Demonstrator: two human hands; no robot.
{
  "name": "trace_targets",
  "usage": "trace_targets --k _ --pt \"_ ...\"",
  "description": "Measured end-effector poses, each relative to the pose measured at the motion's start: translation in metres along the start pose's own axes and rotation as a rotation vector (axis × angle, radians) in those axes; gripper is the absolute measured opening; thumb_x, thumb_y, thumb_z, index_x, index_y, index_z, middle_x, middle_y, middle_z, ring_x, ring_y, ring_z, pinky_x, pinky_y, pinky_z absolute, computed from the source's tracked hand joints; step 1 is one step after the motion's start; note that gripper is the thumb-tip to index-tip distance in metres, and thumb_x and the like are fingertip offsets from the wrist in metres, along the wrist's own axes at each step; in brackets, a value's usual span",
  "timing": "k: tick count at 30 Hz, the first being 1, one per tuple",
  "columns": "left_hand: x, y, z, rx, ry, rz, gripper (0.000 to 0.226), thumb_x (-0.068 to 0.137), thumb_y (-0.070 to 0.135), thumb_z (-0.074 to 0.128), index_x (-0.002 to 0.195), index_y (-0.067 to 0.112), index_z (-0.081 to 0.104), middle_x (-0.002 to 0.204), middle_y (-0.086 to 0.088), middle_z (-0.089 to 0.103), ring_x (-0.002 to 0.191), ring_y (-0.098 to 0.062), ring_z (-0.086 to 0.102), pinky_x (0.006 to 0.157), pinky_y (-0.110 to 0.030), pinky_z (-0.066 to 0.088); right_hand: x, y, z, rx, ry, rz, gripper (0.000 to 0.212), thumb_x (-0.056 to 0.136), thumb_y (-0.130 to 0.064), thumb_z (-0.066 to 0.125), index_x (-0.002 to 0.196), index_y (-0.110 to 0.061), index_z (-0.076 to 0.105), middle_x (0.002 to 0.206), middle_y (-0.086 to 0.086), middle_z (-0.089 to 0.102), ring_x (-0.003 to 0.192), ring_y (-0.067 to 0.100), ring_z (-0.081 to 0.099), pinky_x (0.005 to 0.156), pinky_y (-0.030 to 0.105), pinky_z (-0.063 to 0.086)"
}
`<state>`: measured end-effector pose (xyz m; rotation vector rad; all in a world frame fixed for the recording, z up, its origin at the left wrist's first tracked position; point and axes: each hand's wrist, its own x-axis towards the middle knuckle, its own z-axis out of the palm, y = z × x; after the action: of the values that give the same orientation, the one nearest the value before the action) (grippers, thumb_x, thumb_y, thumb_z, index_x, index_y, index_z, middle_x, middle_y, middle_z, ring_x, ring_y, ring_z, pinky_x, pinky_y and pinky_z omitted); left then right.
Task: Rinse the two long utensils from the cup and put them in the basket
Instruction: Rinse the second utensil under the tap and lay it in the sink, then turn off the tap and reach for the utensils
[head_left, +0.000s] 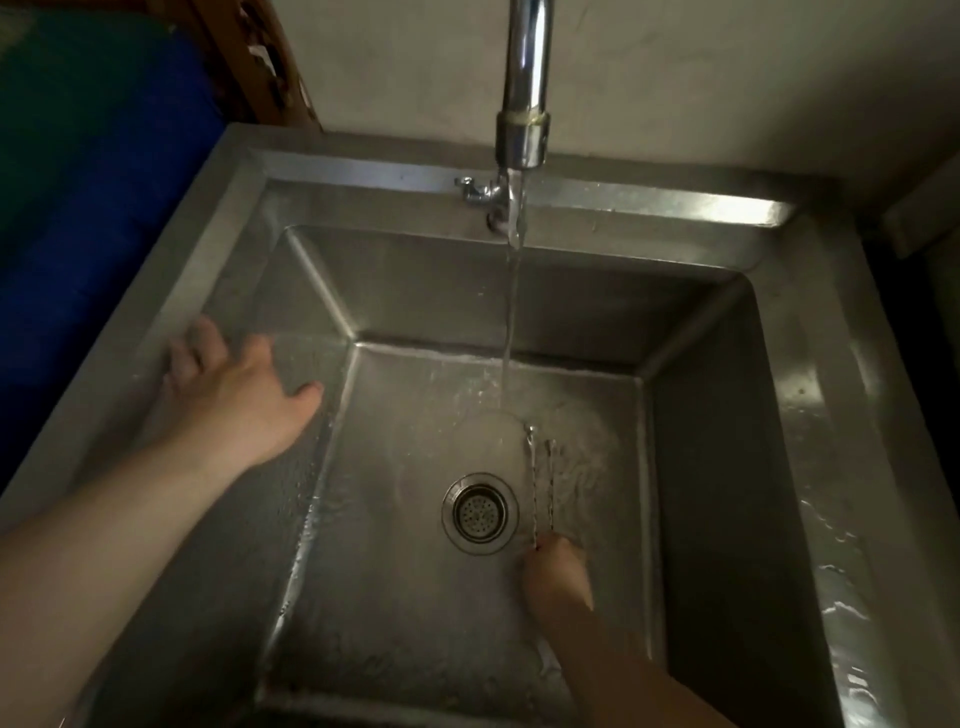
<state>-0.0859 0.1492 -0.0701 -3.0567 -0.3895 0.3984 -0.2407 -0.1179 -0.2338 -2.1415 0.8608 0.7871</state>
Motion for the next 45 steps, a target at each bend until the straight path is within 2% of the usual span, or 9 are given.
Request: trace_targets --k 4,7,10,14,23,30,38,42,45 --pt "0.002 -0.012 0.009 0.022 0.02 0.035 0.087 0.073 0.072 0.044 0.142 0.022 0.03 0.159 -0.021 0.003 0.141 -0.044 0.011 0.113 -0.051 0.02 0.009 0.007 0.02 -0.13 0.028 -0.045 0.029 0.097 -0.009 0.044 0.119 -0.007 0.063 0.122 0.013 0.066 0.107 0.023 0.064 0.084 0.027 0.051" --pt "0.003 -0.013 0.009 0.045 -0.015 0.044 0.084 0.073 0.074 0.039 0.141 0.025 0.033 0.16 -0.019 -0.001 0.141 -0.044 0.009 0.112 -0.052 0.02 0.015 0.011 0.028 -0.086 -0.001 -0.019 0.028 0.097 -0.016 0.046 0.117 -0.007 0.063 0.117 0.015 0.065 0.088 0.021 0.059 0.059 0.013 0.034" --pt "0.003 -0.011 0.007 0.075 -0.06 0.055 0.082 0.074 0.076 0.036 0.139 0.027 0.037 0.16 -0.02 -0.008 0.142 -0.044 0.003 0.112 -0.053 0.018 0.019 0.015 0.03 -0.152 0.027 -0.044 0.027 0.098 -0.017 0.043 0.12 -0.009 0.059 0.117 0.014 0.064 0.105 0.029 0.061 0.05 0.011 0.032" --pt "0.001 -0.012 0.006 0.101 -0.069 0.073 0.084 0.072 0.077 0.033 0.139 0.026 0.039 0.159 -0.021 -0.011 0.143 -0.044 0.001 0.114 -0.051 0.016 0.016 0.013 0.031 -0.183 0.059 -0.002 0.025 0.099 -0.011 0.043 0.12 -0.01 0.058 0.119 0.013 0.065 0.109 0.028 0.063 0.074 0.023 0.046" --pt "0.001 -0.008 0.007 0.165 -0.077 0.084 0.088 0.07 0.078 0.031 0.14 0.024 0.04 0.157 -0.025 -0.014 0.141 -0.047 0.002 0.114 -0.052 0.013 0.021 0.014 0.032 -0.073 0.033 0.039 0.023 0.097 -0.015 0.047 0.115 -0.01 0.059 0.114 0.013 0.066 0.105 0.03 0.063 0.072 0.023 0.04" --pt "-0.005 -0.003 0.007 0.104 -0.077 0.067 0.088 0.073 0.073 0.037 0.146 0.026 0.026 0.156 -0.025 -0.022 0.142 -0.045 -0.008 0.114 -0.054 0.005 0.016 -0.034 -0.026 0.019 0.263 -0.194 0.016 0.096 -0.022 0.048 0.087 -0.014 0.059 0.086 0.013 0.071 0.061 0.019 0.058 0.052 0.024 0.043" --pt "-0.005 -0.003 0.011 0.05 -0.058 0.084 0.096 0.073 0.075 0.039 0.15 0.026 0.009 0.154 -0.027 -0.025 0.141 -0.047 -0.013 0.114 -0.057 -0.001 -0.005 -0.198 -0.18 0.008 0.468 -1.045 0.047 0.09 0.001 0.048 0.134 -0.014 0.052 0.13 0.01 0.058 0.115 0.017 0.053 0.095 0.015 0.038" --pt "-0.003 -0.007 0.013 0.032 -0.042 0.111 0.097 0.07 0.079 0.034 0.148 0.026 0.009 0.154 -0.026 -0.023 0.141 -0.048 -0.012 0.113 -0.058 -0.001 0.004 -0.253 -0.204 -0.285 0.287 -0.975 0.039 0.091 -0.002 0.05 0.129 0.006 0.05 0.127 0.03 0.056 0.114 0.044 0.057 0.097 0.053 0.049" --pt "-0.003 -0.008 0.014 0.033 -0.037 0.111 0.097 0.069 0.079 0.033 0.147 0.025 0.011 0.155 -0.026 -0.022 0.141 -0.049 -0.011 0.113 -0.058 0.0 0.013 -0.266 -0.203 -0.214 0.061 -0.862 0.044 0.096 -0.007 0.05 0.138 0.006 0.042 0.135 0.037 0.048 0.124 0.052 0.047 0.104 0.059 0.041"
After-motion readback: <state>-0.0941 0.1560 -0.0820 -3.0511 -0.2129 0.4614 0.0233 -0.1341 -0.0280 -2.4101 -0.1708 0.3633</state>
